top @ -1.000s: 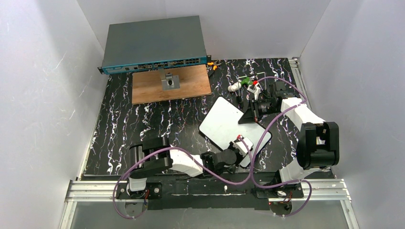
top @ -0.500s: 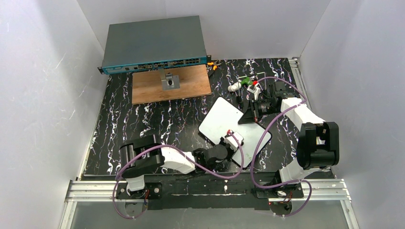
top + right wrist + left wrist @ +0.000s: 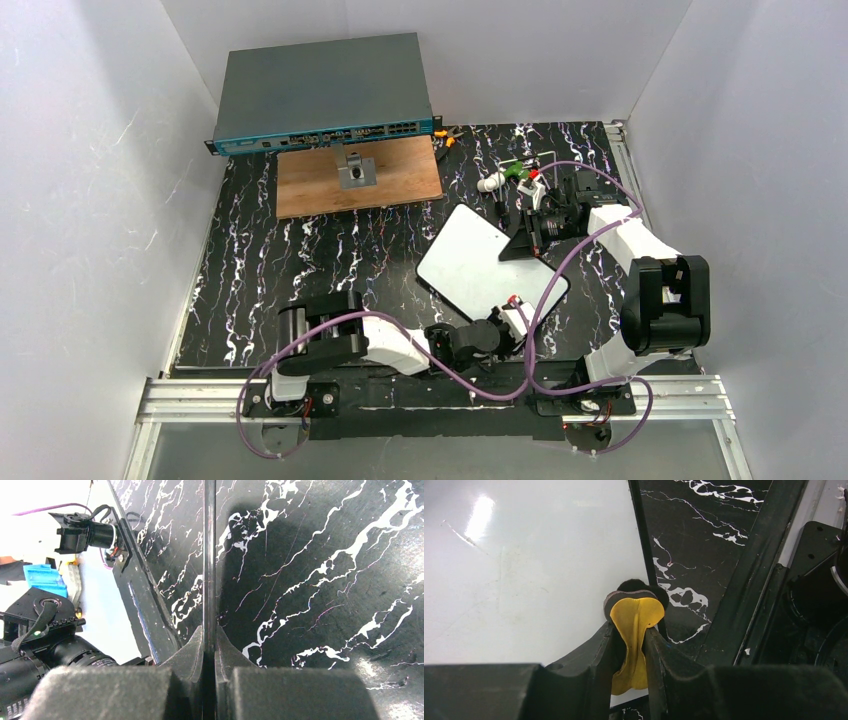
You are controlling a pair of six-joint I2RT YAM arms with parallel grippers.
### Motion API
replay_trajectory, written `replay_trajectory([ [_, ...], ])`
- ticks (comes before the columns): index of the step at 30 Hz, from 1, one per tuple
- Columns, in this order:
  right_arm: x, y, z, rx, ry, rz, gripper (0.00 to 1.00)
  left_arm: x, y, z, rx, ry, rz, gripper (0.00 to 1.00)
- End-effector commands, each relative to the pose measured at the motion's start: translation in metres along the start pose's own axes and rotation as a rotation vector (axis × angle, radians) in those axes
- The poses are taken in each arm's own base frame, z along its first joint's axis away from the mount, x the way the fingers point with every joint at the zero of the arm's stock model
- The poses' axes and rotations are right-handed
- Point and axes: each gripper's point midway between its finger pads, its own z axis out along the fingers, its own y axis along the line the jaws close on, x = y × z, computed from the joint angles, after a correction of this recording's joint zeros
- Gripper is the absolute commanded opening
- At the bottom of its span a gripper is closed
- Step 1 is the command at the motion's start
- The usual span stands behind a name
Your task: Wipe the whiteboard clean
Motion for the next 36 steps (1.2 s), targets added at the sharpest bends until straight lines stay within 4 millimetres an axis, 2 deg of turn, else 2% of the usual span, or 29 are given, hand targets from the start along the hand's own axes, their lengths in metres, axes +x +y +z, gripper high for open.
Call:
replay_trajectory([
  [1,-0.007,0.022,-0.001,-0.100,-0.024,0.026,0.01,0.004,0.005,0.004,-0.048,0.024,0.032,0.00],
  [5,-0.006,0.022,0.000,-0.101,-0.023,0.027,0.01,0.011,0.050,-0.006,-0.269,0.044,0.011,0.00],
  [9,-0.006,0.022,0.000,-0.101,-0.024,0.025,0.01,0.006,0.084,-0.020,-0.382,0.012,-0.085,0.00],
  [13,-0.006,0.023,-0.001,-0.102,-0.025,0.025,0.01,-0.003,0.092,-0.027,-0.384,-0.039,-0.126,0.00],
  [16,-0.006,0.022,-0.001,-0.102,-0.024,0.027,0.01,-0.010,0.084,-0.026,-0.326,-0.067,-0.124,0.00],
  [18,-0.006,0.022,0.000,-0.101,-0.023,0.024,0.01,-0.013,0.070,-0.024,-0.247,-0.081,-0.111,0.00],
  [20,-0.006,0.022,-0.001,-0.100,-0.024,0.023,0.01,-0.018,0.050,-0.019,-0.157,-0.085,-0.079,0.00],
  [21,-0.006,0.022,0.000,-0.100,-0.024,0.026,0.01,-0.022,0.020,-0.013,-0.042,-0.097,-0.050,0.00],
  [22,-0.006,0.022,0.000,-0.101,-0.024,0.026,0.01,-0.023,0.003,-0.008,0.016,-0.100,-0.050,0.00],
  [24,-0.006,0.022,0.000,-0.101,-0.023,0.027,0.01,-0.022,-0.008,-0.003,0.047,-0.089,-0.044,0.00],
  [25,-0.006,0.021,0.000,-0.100,-0.023,0.026,0.01,-0.020,-0.004,-0.003,0.020,-0.080,-0.046,0.00],
  [27,-0.006,0.022,0.000,-0.101,-0.023,0.025,0.01,-0.007,0.025,-0.004,-0.111,-0.046,-0.044,0.00],
  [28,-0.006,0.022,0.000,-0.101,-0.023,0.026,0.01,0.003,0.058,-0.010,-0.205,-0.032,-0.109,0.00],
  [30,-0.006,0.022,0.000,-0.101,-0.024,0.025,0.01,0.011,0.116,-0.032,-0.368,-0.066,-0.215,0.00],
  [32,-0.006,0.022,0.000,-0.102,-0.023,0.026,0.01,0.017,0.126,-0.040,-0.395,-0.062,-0.215,0.00],
  [36,-0.006,0.022,0.000,-0.101,-0.022,0.027,0.01,0.021,0.120,-0.042,-0.359,-0.046,-0.195,0.00],
])
